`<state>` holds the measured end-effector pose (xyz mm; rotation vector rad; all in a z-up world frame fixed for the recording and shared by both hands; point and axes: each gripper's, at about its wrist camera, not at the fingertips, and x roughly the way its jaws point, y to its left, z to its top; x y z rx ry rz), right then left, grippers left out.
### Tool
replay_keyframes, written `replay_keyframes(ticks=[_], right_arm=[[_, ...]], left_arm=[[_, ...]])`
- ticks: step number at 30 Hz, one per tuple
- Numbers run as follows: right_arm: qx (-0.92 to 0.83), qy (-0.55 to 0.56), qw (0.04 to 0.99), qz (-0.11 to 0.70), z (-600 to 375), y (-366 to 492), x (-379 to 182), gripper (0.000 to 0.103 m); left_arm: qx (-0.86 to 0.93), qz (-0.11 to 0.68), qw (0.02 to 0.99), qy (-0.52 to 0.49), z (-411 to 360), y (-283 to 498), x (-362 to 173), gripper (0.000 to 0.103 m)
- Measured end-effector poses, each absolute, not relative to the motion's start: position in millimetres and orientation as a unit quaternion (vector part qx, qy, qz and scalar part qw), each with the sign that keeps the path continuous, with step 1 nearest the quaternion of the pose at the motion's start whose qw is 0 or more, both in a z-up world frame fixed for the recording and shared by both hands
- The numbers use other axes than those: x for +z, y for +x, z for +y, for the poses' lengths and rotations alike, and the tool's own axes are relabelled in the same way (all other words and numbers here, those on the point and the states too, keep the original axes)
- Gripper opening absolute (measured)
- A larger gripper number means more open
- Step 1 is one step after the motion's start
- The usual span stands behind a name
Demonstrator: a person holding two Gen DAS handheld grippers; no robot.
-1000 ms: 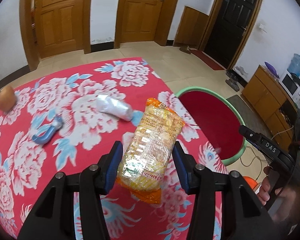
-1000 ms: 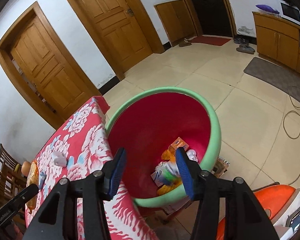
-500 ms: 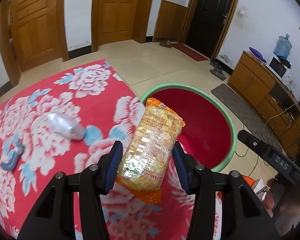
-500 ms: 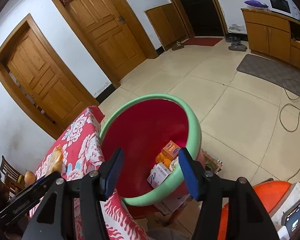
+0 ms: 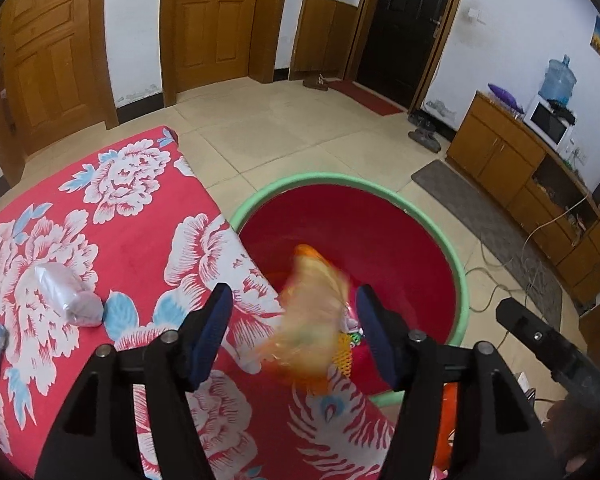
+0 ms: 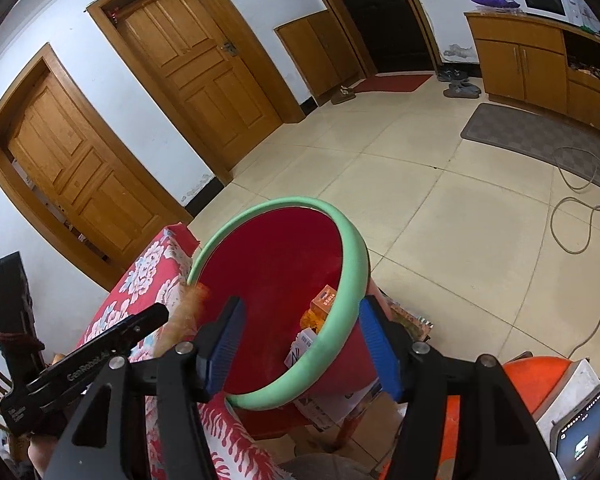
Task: Collect trash
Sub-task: 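Hold the bread bag over the red tub and open the left gripper, then grasp the blue plastic piece with the left gripper while the right grasps the silver foil item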
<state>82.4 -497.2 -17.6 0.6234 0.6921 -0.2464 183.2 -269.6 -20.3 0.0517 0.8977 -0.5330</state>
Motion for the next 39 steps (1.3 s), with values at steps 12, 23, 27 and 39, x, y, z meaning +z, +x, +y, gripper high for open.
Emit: replay_keyframes(ticks=[12,23,27,39], right_arm=[[-0.100,0.287,0.895,0.328,-478,80,-3,0.063],[-0.062,0.252,0.909,0.326,-438,79,19,0.064],[-0.045,0.239,0.912,0.329,-421,81,26,0.064],[0.003,0.195,0.921,0.338,-361,102,46,0.068]], left_arm=[[-0.220,0.416,0.882,0.010,-230,173,-4,0.065],[-0.166,0.400,0.901,-0.003,-161,169,8,0.065],[-0.140,0.394,0.908,-0.011,-130,168,12,0.065],[-0.063,0.400,0.914,-0.012,-41,172,6,0.065]])
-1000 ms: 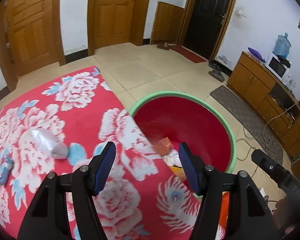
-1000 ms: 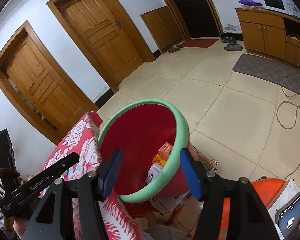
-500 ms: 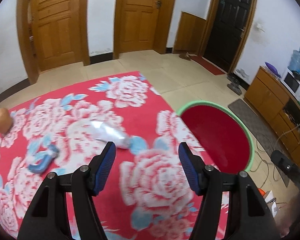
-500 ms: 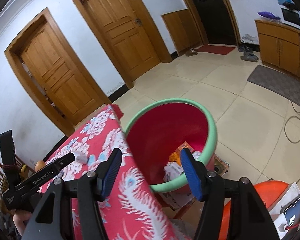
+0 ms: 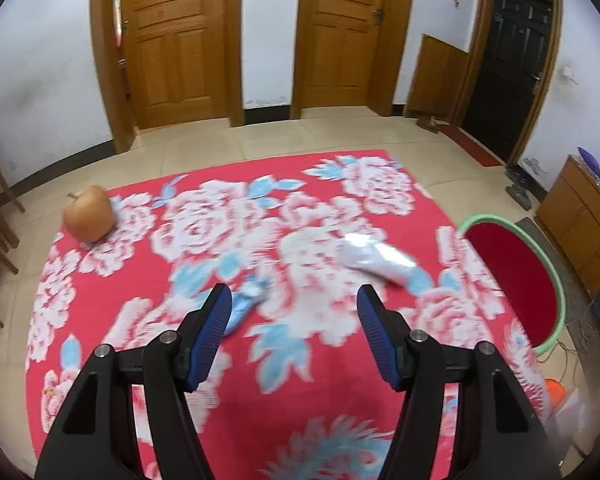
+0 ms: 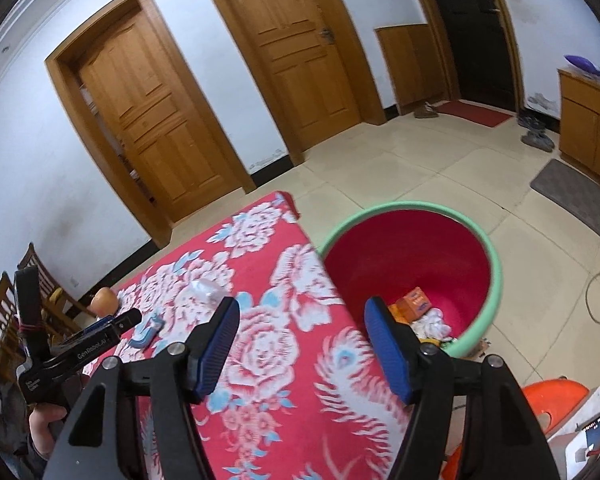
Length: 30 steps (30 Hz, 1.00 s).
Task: Collect trash
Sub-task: 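Grasp the blue plastic piece with the left gripper while the right grasps the silver foil item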
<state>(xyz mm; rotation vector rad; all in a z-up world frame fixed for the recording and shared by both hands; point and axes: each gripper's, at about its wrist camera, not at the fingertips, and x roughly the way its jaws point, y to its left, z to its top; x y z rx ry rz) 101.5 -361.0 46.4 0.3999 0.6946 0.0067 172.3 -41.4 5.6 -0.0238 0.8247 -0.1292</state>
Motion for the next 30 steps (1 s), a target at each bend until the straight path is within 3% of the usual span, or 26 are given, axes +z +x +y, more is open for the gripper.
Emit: replay_keyframes(ticks=[11,19,27,30], right_arm=[[0.056,0.138,0.921,0.360,-299,146,52,0.068],[0.085,0.101,0.912,0.388,-267,191,27,0.068],[0.121,0.058,0.902,0.411,-242,227,-8,0.068],[0.132,0.048,0.899,0.414,-235,238,-16,0.068]], left_arm=[[-0.021,0.423,0.906,-0.016,2,184,-25,0.065],[-0.022,0.437,0.899,-0.026,7,195,-46,0.064],[-0.035,0.445,0.894,-0.033,6,201,-61,0.041],[-0.036,0.442,0.896,-0.025,3,200,-63,0.039]])
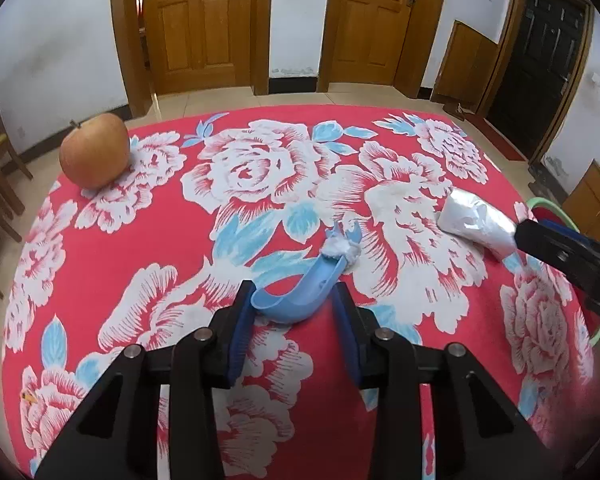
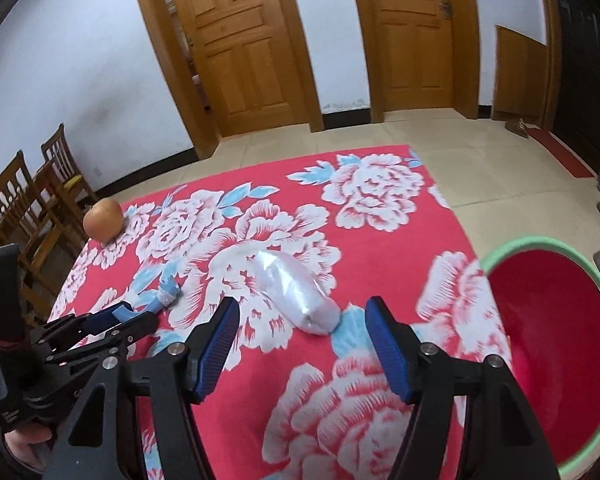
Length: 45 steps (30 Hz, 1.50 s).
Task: Collect trash
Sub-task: 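Grasp the blue plastic piece with the left gripper while the right grasps the silver foil item, then carry the foil item over the tub and open the right gripper while the left lifts the blue piece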
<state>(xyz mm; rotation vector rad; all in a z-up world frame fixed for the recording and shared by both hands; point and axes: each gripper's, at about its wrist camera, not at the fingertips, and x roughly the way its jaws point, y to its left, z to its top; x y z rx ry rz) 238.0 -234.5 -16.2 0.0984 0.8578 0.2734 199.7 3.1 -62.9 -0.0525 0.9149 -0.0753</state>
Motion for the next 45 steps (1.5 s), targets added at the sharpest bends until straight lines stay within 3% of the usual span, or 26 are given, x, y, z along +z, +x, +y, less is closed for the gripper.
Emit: replay_keyframes(ticks=[7,11,15,29,45], right_arm=[[0.143,0.016,0.888,0.436,-220,258,-34,0.058],[0.143,0.011,0.881,0.450,-216,266,-43,0.038],[0.140,0.015,0.882,0.450,-217,265,-44,0.033],[0.103,0.081,0.902,0.412,-251,216,-8,0.031],[0.065,0.167,0.915,0.363,-313,141,17,0.031]], left_arm=[[-0.052,0.435,0.899,-0.010,-7,196,-63,0.037],[-0.060,0.434,0.899,-0.011,-8,195,-62,0.033],[-0.065,0.435,0.898,-0.016,-8,194,-62,0.026],[-0.084,0.430,0.899,-0.022,-14,188,-52,0.019],[-0.126,0.407,0.905,-0.011,-57,150,-13,0.018]])
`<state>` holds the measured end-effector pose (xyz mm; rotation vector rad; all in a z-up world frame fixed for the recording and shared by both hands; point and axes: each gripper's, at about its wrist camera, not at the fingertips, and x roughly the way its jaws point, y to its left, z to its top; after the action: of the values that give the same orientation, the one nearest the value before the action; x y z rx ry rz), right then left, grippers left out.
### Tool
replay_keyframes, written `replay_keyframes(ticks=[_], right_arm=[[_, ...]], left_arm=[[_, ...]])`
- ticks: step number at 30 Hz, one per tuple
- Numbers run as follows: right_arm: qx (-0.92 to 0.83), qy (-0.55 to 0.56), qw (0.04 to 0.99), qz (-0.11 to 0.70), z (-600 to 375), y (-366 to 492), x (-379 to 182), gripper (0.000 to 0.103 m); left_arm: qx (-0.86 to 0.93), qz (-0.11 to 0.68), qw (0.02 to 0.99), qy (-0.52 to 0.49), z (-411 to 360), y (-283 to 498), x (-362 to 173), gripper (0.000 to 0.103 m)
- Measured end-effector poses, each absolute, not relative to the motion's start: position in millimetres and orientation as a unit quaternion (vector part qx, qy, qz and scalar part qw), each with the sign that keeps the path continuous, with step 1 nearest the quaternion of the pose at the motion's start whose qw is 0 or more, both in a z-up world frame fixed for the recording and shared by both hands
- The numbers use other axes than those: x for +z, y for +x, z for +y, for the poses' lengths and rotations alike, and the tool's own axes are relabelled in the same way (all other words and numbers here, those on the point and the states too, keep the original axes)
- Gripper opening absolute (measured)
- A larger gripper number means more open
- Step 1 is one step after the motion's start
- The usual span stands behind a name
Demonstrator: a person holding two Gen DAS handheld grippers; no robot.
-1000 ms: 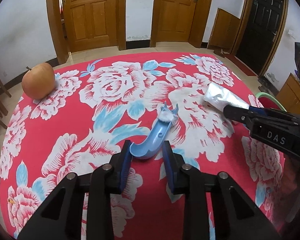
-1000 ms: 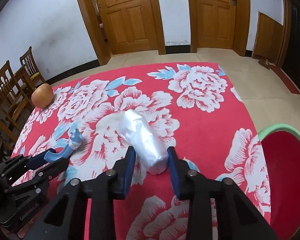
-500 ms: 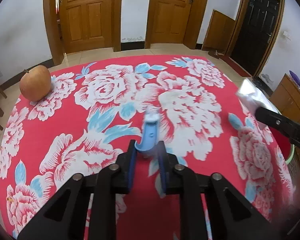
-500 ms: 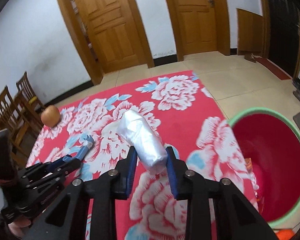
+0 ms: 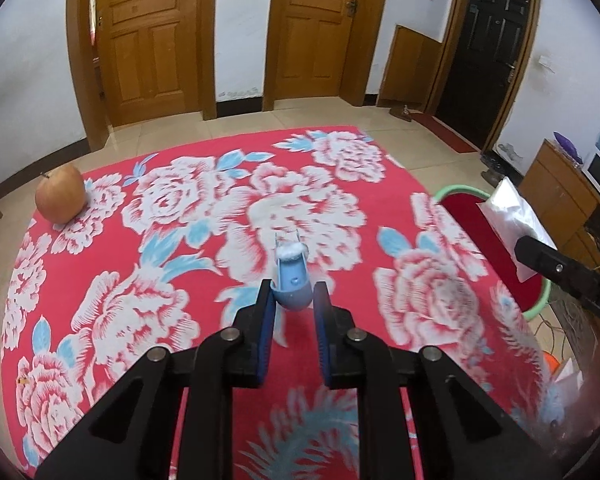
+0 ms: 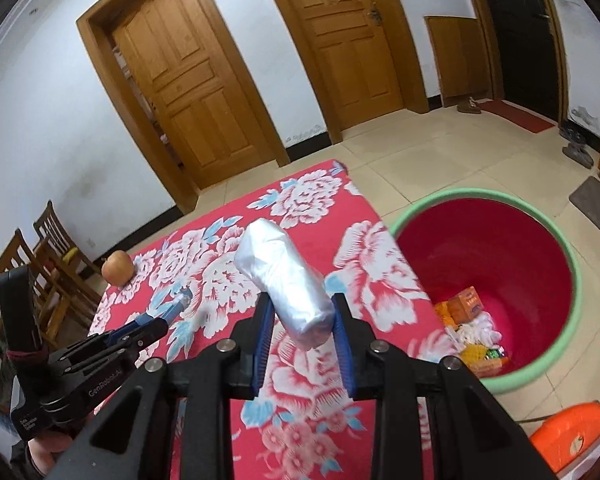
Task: Collect trash
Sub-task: 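Carry the foil item over the tub and open the right gripper while the left lifts the blue piece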
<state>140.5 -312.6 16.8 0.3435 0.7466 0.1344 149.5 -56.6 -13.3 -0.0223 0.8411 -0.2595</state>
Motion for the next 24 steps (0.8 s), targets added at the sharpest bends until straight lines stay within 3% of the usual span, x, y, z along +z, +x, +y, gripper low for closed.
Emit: replay_keyframes(ticks=[11,24], right_arm=[[0.023,0.202,0.919,0.338,-361,108,23,0.031],[-0.051,0.241,0.903,0.351,-421,104,-9,0.033]], left_arm=[[-0.161,0.402,0.901,-0.011,-99,135,2,0.018],[-0.202,0.400,0.894,0.002,-151,137,7,0.018]])
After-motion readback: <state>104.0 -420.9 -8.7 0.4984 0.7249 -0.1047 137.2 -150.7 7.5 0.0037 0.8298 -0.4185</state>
